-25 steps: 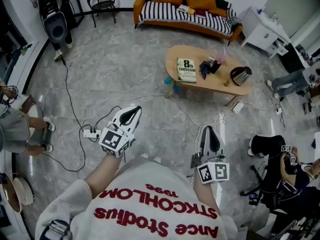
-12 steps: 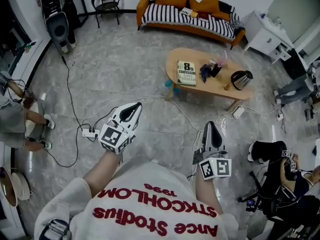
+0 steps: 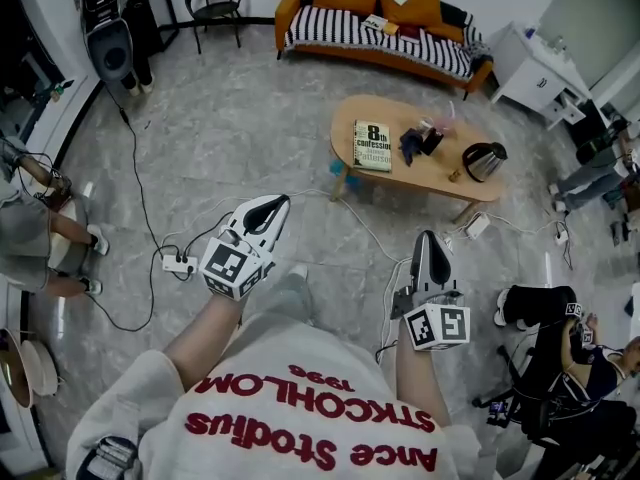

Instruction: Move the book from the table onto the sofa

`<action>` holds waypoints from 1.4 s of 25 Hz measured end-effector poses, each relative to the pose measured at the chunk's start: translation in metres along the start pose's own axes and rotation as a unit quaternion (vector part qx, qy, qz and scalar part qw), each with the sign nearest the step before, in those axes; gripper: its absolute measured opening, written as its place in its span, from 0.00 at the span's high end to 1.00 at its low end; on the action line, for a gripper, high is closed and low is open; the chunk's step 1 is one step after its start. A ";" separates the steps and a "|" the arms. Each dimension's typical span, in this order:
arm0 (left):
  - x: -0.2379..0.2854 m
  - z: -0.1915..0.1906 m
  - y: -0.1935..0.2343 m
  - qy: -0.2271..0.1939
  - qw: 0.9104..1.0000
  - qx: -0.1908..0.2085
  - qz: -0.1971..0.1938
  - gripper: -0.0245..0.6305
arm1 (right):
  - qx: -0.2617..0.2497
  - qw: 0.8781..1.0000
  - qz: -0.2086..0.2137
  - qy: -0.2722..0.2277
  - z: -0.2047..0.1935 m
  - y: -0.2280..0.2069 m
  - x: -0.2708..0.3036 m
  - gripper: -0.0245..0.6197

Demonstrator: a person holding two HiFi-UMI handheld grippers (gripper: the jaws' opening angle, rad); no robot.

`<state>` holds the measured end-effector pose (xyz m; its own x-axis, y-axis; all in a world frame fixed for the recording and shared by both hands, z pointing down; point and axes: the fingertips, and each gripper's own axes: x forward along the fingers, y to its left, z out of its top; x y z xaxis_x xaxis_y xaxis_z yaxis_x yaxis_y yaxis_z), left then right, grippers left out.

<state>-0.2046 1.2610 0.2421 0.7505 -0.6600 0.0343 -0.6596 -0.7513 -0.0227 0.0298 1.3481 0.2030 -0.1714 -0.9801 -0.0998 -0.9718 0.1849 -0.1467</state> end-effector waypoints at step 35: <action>0.211 0.016 0.132 -0.017 0.999 -0.011 -0.043 0.94 | -0.011 0.999 -0.035 -0.005 0.011 -0.079 0.202 0.92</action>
<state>-0.1323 1.0227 0.2305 0.8049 -0.5933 0.0019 -0.5934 -0.8049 0.0017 0.0740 1.1359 0.1832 -0.1025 -0.9898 -0.0993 -0.9845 0.1152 -0.1323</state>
